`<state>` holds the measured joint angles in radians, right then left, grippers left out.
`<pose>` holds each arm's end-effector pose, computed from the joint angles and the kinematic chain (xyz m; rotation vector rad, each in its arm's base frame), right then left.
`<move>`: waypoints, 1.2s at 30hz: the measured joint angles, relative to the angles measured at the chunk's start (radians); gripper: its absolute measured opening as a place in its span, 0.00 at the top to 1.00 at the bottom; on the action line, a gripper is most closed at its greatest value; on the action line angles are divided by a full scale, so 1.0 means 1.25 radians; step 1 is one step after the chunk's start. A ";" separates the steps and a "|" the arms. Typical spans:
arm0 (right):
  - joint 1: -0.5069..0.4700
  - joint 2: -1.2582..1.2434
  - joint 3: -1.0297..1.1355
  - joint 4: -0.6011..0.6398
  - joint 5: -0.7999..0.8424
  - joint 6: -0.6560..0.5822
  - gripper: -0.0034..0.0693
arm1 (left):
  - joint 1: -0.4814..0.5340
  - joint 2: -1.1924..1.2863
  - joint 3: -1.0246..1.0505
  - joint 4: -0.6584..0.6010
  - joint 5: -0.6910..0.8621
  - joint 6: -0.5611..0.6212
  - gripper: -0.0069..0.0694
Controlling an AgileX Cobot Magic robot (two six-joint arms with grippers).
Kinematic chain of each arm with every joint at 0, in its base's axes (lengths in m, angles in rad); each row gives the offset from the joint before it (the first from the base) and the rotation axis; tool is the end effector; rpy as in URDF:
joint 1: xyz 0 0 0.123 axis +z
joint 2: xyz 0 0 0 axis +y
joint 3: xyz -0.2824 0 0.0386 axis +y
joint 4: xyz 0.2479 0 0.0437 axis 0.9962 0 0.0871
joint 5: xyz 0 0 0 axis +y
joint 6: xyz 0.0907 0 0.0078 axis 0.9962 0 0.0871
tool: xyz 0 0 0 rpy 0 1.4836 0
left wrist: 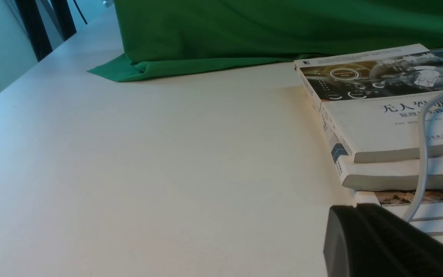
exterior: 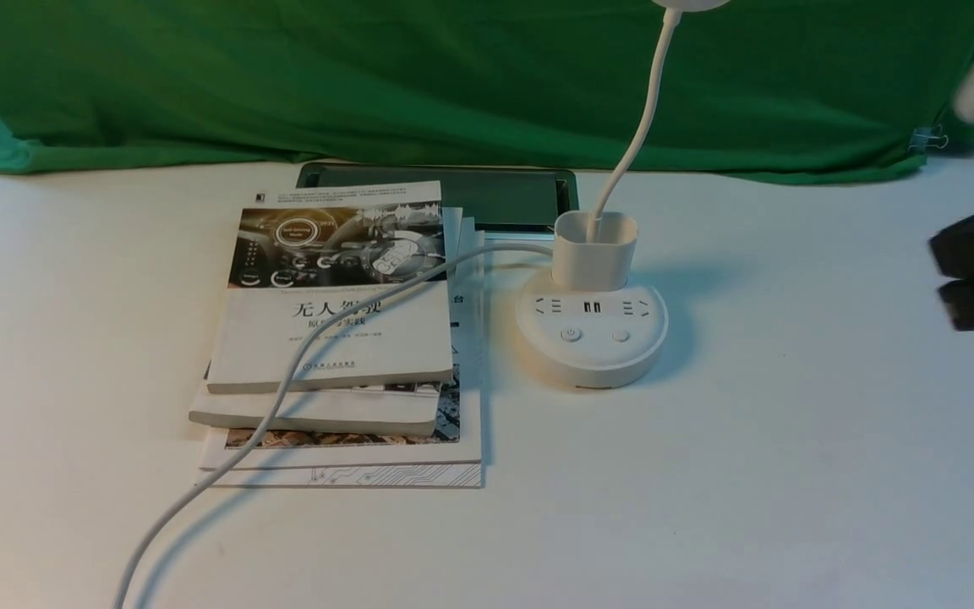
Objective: Turn on the desk lamp on the white desktop with your hand.
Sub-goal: 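Press the button on the base of the white desk lamp with the right gripper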
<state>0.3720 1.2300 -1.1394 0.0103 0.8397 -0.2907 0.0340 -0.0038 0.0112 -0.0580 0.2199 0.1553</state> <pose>0.2357 0.0927 0.3551 -0.7809 2.2847 0.0498 0.0558 0.0007 0.1896 0.0647 1.7101 0.0878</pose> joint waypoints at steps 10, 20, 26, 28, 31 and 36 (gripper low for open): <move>0.058 0.336 -0.134 0.009 0.009 -0.018 0.92 | 0.000 0.000 0.000 0.000 0.000 0.000 0.88; 0.061 0.549 -0.271 0.072 -0.063 -0.025 0.92 | 0.000 0.000 0.000 0.000 0.000 0.000 0.88; 0.061 0.600 -0.272 0.098 -0.144 -0.034 0.91 | 0.000 0.000 0.000 0.000 0.000 0.000 0.88; 0.061 0.610 -0.272 0.100 -0.169 -0.034 0.91 | 0.000 0.000 0.000 0.000 0.000 0.000 0.88; 0.061 0.617 -0.272 0.102 -0.183 -0.034 0.91 | 0.000 0.000 0.000 0.000 0.000 0.000 0.88; 0.061 0.629 -0.274 0.102 -0.196 -0.034 0.91 | 0.000 0.000 0.000 0.001 0.000 0.000 0.88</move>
<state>0.4481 2.0167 -1.4814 0.1381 0.5944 -0.3326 0.0340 -0.0038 0.0112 -0.0572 0.2199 0.1553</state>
